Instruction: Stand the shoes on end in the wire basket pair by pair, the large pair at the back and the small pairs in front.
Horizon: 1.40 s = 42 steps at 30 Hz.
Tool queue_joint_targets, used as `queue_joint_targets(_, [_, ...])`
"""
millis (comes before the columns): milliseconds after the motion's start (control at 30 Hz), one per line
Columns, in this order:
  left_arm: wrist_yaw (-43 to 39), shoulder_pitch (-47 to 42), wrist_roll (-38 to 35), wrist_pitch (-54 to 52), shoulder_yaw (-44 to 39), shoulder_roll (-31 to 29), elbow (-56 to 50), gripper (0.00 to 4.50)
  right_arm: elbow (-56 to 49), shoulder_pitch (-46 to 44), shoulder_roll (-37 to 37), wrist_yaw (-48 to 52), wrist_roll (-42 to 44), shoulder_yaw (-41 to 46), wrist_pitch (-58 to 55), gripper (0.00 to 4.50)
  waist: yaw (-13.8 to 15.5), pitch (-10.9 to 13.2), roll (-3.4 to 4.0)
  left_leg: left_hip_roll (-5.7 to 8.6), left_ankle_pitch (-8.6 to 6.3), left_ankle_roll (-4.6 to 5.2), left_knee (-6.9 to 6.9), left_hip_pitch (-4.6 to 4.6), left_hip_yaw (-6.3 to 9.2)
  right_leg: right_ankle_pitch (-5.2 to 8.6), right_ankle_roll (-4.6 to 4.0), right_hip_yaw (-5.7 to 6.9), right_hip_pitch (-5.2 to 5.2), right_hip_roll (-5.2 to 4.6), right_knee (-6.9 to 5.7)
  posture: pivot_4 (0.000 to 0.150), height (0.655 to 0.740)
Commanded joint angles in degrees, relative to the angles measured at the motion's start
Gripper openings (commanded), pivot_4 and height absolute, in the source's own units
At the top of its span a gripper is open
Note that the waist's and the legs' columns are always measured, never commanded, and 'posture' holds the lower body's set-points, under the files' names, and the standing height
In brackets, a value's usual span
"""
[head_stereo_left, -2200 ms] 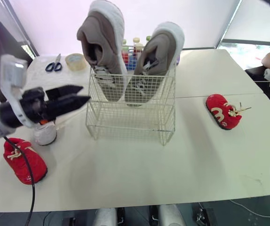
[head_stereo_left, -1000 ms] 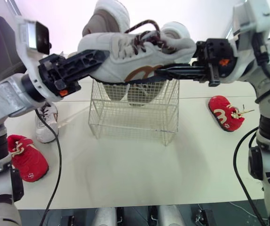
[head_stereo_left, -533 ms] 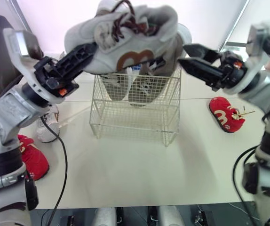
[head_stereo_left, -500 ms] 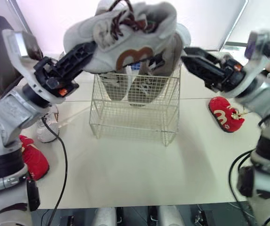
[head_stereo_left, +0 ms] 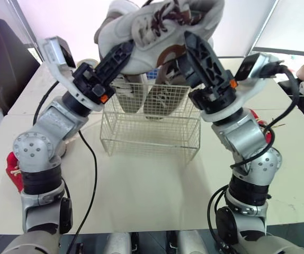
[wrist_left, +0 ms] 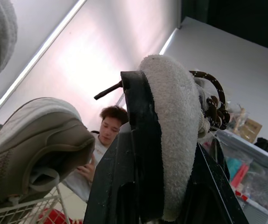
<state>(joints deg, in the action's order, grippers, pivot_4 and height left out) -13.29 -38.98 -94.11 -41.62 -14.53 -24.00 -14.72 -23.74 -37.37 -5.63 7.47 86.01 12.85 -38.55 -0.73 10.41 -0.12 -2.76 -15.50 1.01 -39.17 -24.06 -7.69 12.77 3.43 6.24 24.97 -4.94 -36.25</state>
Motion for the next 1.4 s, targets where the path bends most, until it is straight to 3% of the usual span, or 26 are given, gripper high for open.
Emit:
queue_joint_targets(33, [-1.4,0.3,0.7,0.2,-0.2,0.0,-2.7,0.33,-0.6,-2.1,0.1,1.4,-2.9,-0.8,3.4,4.49,-0.1,0.0,0.0,-0.01,0.0,0.0,0.0,0.0,0.0,0.0,0.0,0.0,0.0,0.01,0.0,0.15,0.74])
queue_joint_targets(133, [-1.2,1.4,2.8,0.7,0.1,0.5,-3.4,0.33,0.3,-2.9,0.3,1.8,-5.7,-1.3,5.6,4.49,-0.1,0.0,0.0,-0.02,0.0,0.0,0.0,0.01,0.0,0.0,0.0,0.0,0.0,0.01,0.0,0.15,0.74])
queue_joint_targets(167, [-0.8,1.6,4.1,1.4,0.3,1.0,-3.5,0.33,0.7,-3.2,0.5,1.8,-6.8,-1.6,6.4,4.25,0.0,0.0,0.0,-0.02,0.0,0.0,0.0,0.01,0.0,0.0,0.0,0.0,0.0,0.0,0.0,0.15,0.74])
queue_joint_targets(233, [-0.7,1.9,5.9,1.9,0.8,1.9,-3.9,0.33,1.0,-3.5,1.0,2.0,-8.1,-2.0,7.5,3.62,0.1,0.0,0.0,-0.01,0.0,0.0,0.0,0.0,0.0,0.0,0.0,0.0,0.0,-0.01,0.0,0.15,0.74])
queue_joint_targets(433, [-1.3,2.6,7.1,1.6,0.9,2.9,-4.3,0.33,1.7,-4.4,0.9,2.6,-8.3,-2.1,8.4,0.85,0.0,0.0,0.0,-0.01,0.0,0.0,0.0,-0.02,0.0,0.0,0.0,0.0,0.0,-0.03,0.02,0.15,0.74])
queue_joint_targets(467, [-1.5,2.7,6.7,1.1,0.9,2.6,-4.2,1.37,1.8,-4.7,0.7,2.5,-8.2,-2.0,8.5,0.82,0.0,0.0,0.0,-0.01,0.0,0.0,0.0,-0.02,0.0,0.0,0.0,0.0,0.0,-0.02,0.01,0.15,0.74])
queue_joint_targets(500, [-1.6,2.7,6.8,0.7,0.8,2.2,-4.1,1.65,2.0,-5.1,0.5,2.4,-8.1,-1.8,8.6,0.82,0.0,0.0,0.0,-0.02,0.0,0.0,0.0,-0.02,0.0,0.0,0.0,0.01,0.01,-0.01,0.01,0.15,0.74])
queue_joint_targets(633, [-0.8,4.1,9.6,-1.4,0.4,-2.3,-4.7,3.74,4.0,-9.0,-4.6,5.4,-7.6,0.2,7.1,0.82,-0.1,0.0,0.01,-0.03,-0.01,0.01,0.01,-0.02,0.01,0.0,0.0,0.0,0.02,-0.01,0.0,0.15,0.74])
queue_joint_targets(833, [-12.2,11.6,15.0,-9.8,-1.0,-22.5,-12.1,3.74,16.6,-16.7,-31.0,30.2,-15.0,1.7,-0.7,0.82,0.2,0.1,0.06,-0.01,-0.13,0.23,0.05,-0.19,-0.05,0.02,-0.01,0.01,0.19,-0.05,0.08,0.15,0.74])
queue_joint_targets(933, [-17.1,12.8,17.3,-11.2,-2.2,-30.3,-14.8,3.74,24.3,-20.3,-39.5,44.0,-23.6,-2.6,0.2,0.82,0.1,0.1,0.06,-0.02,-0.28,0.46,0.03,-0.29,-0.05,0.02,-0.01,0.05,0.26,-0.06,0.14,0.15,0.74])
queue_joint_targets(1100, [-21.8,15.2,23.3,-11.1,-1.3,-37.2,-19.1,3.74,32.1,-22.6,-42.1,57.4,-36.8,-9.9,5.9,0.82,-0.3,0.1,0.1,-0.05,-0.28,0.44,0.1,-0.23,-0.1,0.03,-0.02,0.02,0.3,-0.04,0.15,0.15,0.74])
queue_joint_targets(1400, [-20.4,17.4,24.2,-11.7,-0.5,-35.8,-21.1,3.74,45.8,-25.5,-36.6,68.2,-53.1,-16.0,17.6,0.82,0.1,0.1,0.11,-0.04,-0.02,-0.01,0.09,-0.32,-0.1,0.02,-0.01,0.01,0.37,-0.07,0.13,0.15,0.74])
